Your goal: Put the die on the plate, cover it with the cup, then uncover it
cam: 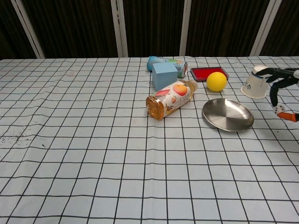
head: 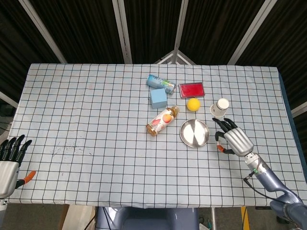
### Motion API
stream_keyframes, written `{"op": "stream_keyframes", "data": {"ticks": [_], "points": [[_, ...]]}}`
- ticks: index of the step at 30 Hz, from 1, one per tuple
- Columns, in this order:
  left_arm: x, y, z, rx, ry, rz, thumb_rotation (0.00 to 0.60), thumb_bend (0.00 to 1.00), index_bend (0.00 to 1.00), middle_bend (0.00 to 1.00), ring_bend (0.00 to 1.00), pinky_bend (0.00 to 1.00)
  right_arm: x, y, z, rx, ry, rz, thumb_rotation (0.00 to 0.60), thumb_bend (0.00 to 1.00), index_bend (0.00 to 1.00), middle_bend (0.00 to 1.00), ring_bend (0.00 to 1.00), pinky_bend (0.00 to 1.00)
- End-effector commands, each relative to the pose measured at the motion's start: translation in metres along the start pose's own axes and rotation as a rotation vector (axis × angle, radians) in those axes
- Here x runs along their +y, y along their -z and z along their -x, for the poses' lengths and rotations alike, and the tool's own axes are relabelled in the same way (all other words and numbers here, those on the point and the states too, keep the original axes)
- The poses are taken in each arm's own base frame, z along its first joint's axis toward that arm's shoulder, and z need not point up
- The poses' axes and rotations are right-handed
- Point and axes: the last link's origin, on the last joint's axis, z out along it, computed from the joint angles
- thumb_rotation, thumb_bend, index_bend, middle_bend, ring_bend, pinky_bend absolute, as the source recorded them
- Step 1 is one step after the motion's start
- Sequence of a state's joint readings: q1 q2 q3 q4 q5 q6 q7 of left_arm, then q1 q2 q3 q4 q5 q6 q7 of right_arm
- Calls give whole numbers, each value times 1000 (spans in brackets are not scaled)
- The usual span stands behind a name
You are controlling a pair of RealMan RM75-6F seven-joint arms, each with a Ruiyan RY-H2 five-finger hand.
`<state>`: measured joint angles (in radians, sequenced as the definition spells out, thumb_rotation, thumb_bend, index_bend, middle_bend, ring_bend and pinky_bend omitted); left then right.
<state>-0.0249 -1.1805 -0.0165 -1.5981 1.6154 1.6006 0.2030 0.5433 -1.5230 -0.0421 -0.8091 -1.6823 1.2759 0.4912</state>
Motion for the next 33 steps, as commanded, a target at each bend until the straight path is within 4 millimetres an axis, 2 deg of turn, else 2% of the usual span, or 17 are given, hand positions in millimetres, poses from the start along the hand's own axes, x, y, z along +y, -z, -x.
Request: {"op": "stream_keyframes", "data": {"ticks": [1,7,12,24,33], "points": [[-1,-1,0,-4,1,1,600,256,100,0,0,23,-16,-32,-14,10,-3,-8,600,415,586,89,175,102],[-3,-4,0,-13,2,6,600,256,101,0,0,23,-41,-71,-12,-39,-23,2,600,414,586,89,175,102],[-4,-5,0,-23,3,9,600,256,101,0,0,23,-54,-90,-6,-65,-41,3,600,415,586,89,175,102],[-6,-8,0,-27,9,13,600,256,102,0,0,23,-58,-100,18,-168,-107,44,600,415,586,89,175,102],[-5,-9,2,-34,0,9,600,256,104,0,0,23,-50,-103,22,-164,-65,63,600,415,585,89,175,102]]}}
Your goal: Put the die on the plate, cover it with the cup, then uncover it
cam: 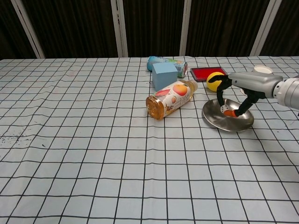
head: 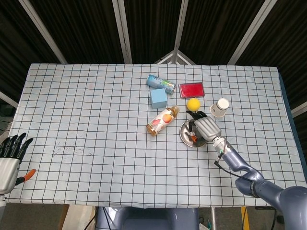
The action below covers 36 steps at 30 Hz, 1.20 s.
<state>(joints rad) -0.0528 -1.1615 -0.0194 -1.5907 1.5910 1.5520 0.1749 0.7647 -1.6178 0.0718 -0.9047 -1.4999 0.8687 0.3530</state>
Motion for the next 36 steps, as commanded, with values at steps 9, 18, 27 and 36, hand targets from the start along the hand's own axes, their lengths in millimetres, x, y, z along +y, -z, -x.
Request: {"op": "stream_keyframes", "data": {"ticks": [9,18,27,36], "points": [[3,-2,3,-6,-11,4,600,256,104,0,0,23,8,2,8,-30,53,26,600,415,585,88,174,91],[4,-1,4,-8,-14,3,600,256,104,0,0,23,16,2,4,-21,75,62,600,414,526,88,146,87],[3,-2,3,-6,-13,1,600,256,104,0,0,23,17,4,5,-64,77,77,600,387,385,87,52,74],[1,-5,4,-18,-12,-8,600,256,104,0,0,23,12,7,-12,64,51,70,600,308,247,87,49,73]]}}
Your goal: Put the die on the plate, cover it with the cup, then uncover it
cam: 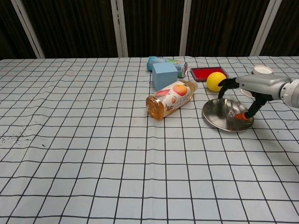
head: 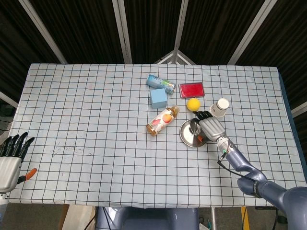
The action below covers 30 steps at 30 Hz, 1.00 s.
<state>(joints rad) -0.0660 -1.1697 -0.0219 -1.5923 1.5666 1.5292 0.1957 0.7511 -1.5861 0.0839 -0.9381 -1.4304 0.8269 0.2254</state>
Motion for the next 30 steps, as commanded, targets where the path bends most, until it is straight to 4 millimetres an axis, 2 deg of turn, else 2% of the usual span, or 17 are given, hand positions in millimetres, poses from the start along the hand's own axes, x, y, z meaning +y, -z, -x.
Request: {"op": "stream_keyframes", "data": {"ticks": [1,6,16,30], "points": [[0,0,0,-3,-2,2,600,256,104,0,0,23,-2,2,-13,125,-34,0,600,308,247,87,49,73],[1,1,1,-4,-3,6,600,256,104,0,0,23,0,5,-22,206,-61,10,600,308,247,88,49,73],[1,1,1,-5,-8,2,600,255,104,0,0,23,34,8,-39,208,-48,119,600,307,244,88,49,73],[-5,-7,0,3,-14,-41,600,256,104,0,0,23,64,-20,-51,108,-33,238,600,307,244,88,56,64]]}}
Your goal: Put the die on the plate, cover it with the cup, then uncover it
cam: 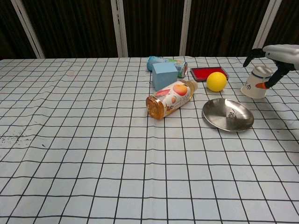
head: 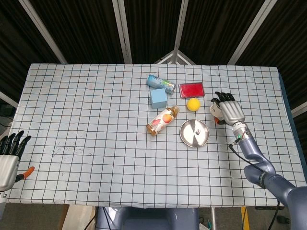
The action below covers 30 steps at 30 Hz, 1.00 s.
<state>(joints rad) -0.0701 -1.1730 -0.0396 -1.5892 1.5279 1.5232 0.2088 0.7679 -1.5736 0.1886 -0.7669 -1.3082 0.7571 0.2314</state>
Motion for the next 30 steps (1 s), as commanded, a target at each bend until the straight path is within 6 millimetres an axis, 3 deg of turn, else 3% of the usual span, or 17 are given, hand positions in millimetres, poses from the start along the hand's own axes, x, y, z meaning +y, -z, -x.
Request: {"op": "stream_keyframes", "data": {"ticks": [1,9,17,30], "points": [[0,-2,1,-4,-4,-6,600,256,104,0,0,23,2,-12,-5,-2,-20,29,600,307,244,89,58,64],[-2,-7,2,-8,-12,-34,600,256,104,0,0,23,17,-25,-14,-6,-10,89,600,307,232,141,71,64],[2,-9,6,-23,-29,-29,600,256,104,0,0,23,30,-24,-13,-33,0,117,600,307,221,175,78,59],[5,-12,10,-41,-32,-19,600,256,105,0,0,23,27,-24,-10,-40,11,88,600,307,221,275,119,58]]}}
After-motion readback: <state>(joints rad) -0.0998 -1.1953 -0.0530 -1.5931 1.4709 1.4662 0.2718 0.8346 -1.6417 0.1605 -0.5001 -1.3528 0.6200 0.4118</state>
